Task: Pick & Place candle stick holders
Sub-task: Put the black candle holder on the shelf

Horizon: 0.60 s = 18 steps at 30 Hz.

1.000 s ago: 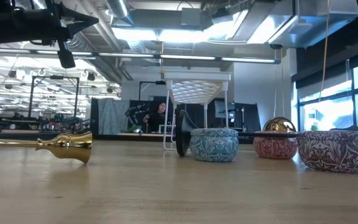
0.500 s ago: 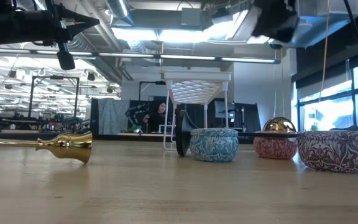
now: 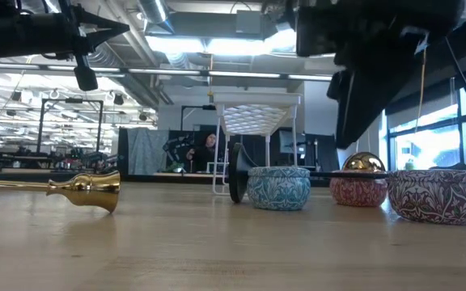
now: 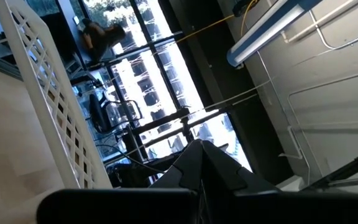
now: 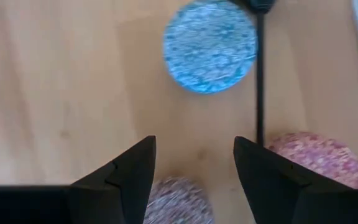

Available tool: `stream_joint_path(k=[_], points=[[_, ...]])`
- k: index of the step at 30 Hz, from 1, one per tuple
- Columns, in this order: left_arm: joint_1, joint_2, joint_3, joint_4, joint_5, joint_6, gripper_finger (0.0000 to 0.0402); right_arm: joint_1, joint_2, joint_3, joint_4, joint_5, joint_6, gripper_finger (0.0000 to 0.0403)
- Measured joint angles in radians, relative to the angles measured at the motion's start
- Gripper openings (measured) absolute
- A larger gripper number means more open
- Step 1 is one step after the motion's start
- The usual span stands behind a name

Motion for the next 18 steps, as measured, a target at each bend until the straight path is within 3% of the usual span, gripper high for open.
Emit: stream_joint_path(k=[11,18], points=[[0.0,0.0,0.0,0.0,0.03,0.0,0.0001,-0.004,0.012,0.0,0.005,0.13,0.001,0.022],[0.0,0.0,0.0,-0.002,0.03,0.009,0.0001,-0.021,0.061,0.0,0.031,0.124,0.0,0.022]])
